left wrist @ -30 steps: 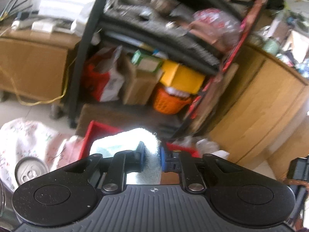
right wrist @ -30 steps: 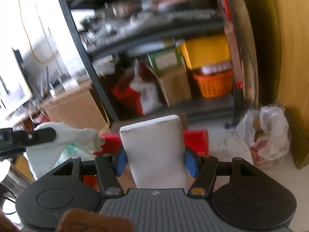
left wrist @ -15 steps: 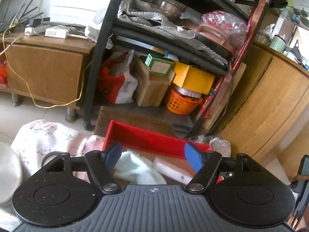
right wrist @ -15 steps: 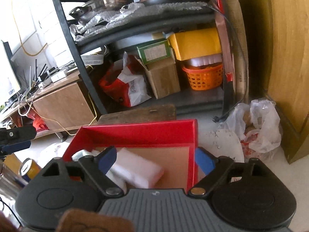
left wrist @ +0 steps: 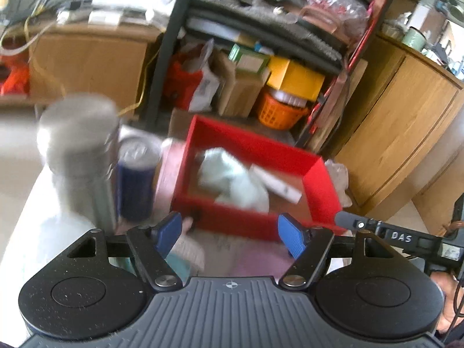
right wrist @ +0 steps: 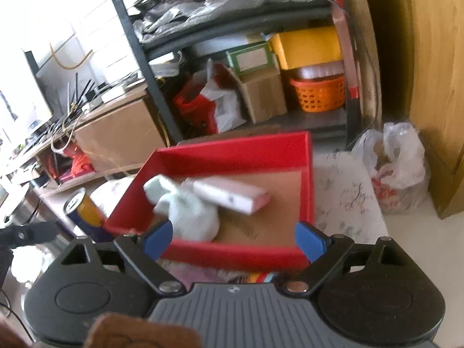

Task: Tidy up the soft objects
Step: 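Open the left tool over the red box while the right tool releases the sponge block inside, then grasp a blue face mask with the left tool while the right tool grasps another mask by its ear loops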

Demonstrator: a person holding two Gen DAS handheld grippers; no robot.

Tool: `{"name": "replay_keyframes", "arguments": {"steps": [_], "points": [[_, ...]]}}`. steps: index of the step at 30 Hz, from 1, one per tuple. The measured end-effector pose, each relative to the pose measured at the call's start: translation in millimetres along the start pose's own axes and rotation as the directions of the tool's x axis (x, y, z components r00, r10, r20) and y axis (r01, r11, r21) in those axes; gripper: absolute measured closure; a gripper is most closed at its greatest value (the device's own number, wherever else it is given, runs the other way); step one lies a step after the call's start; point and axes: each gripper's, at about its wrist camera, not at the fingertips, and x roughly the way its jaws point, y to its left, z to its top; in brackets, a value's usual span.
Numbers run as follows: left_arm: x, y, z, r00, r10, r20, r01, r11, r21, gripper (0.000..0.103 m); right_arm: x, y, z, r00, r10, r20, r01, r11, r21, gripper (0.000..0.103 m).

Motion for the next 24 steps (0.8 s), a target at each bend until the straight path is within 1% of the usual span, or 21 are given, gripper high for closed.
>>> {"name": "replay_keyframes", "arguments": {"steps": [2,7,8,11,13,14,16,17,18,20,22,24], "points": [[-1,5,-8,1.000,0.001,-0.023,-0.002,1.000,-0.017,0.031,-5,3,-8,1.000,0.013,-0.009,-0.013,1.000,0.003,0.038],[0,12,-21,0.997,0.036,-0.066,-0.038,0.999,-0.028,0.029,-19,11,-24,0.998,0.047,-0.038,-0.047,0.999,-0.009,0.038],[0,11,-23,0.997,0.045,-0.062,-0.046,0.999,-0.017,0.028,-21,13,-26,0.998,0.051,-0.040,-0.051,0.999,-0.010,0.038],[5,3,-24,0.994,0.069,-0.082,-0.068,0.998,0.015,0.024,-27,14,-31,0.997,0.066,-0.040,-0.066,0.998,-0.001,0.038],[9,0,-26,0.990,0.097,-0.100,-0.094,0.995,0.033,0.023,-30,12,-33,0.997,0.073,-0.039,-0.073,0.997,0.009,0.038],[12,0,-28,0.989,0.096,-0.114,-0.093,0.995,0.025,0.023,-31,13,-34,0.996,0.075,-0.039,-0.074,0.997,0.009,0.038],[18,7,-33,0.984,0.070,-0.162,-0.076,0.997,-0.028,0.023,-31,11,-34,0.996,0.075,-0.040,-0.075,0.997,0.004,0.038],[21,10,-37,0.982,0.070,-0.175,-0.078,0.996,-0.041,0.024,-31,10,-34,0.996,0.075,-0.041,-0.075,0.997,0.003,0.038],[22,10,-40,0.981,0.084,-0.173,-0.091,0.995,-0.036,0.024,-31,9,-33,0.996,0.074,-0.043,-0.074,0.997,0.003,0.038],[23,5,-41,0.977,0.137,-0.164,-0.139,0.990,0.000,0.023,-32,6,-33,0.997,0.068,-0.043,-0.068,0.998,0.005,0.038],[27,1,-40,0.963,0.203,-0.175,-0.201,0.979,0.026,0.021,-32,3,-34,0.997,0.064,-0.044,-0.064,0.998,0.009,0.038],[35,0,-41,0.952,0.243,-0.186,-0.241,0.970,0.034,0.013,-32,0,-36,0.997,0.059,-0.049,-0.058,0.998,0.014,0.038]]}}
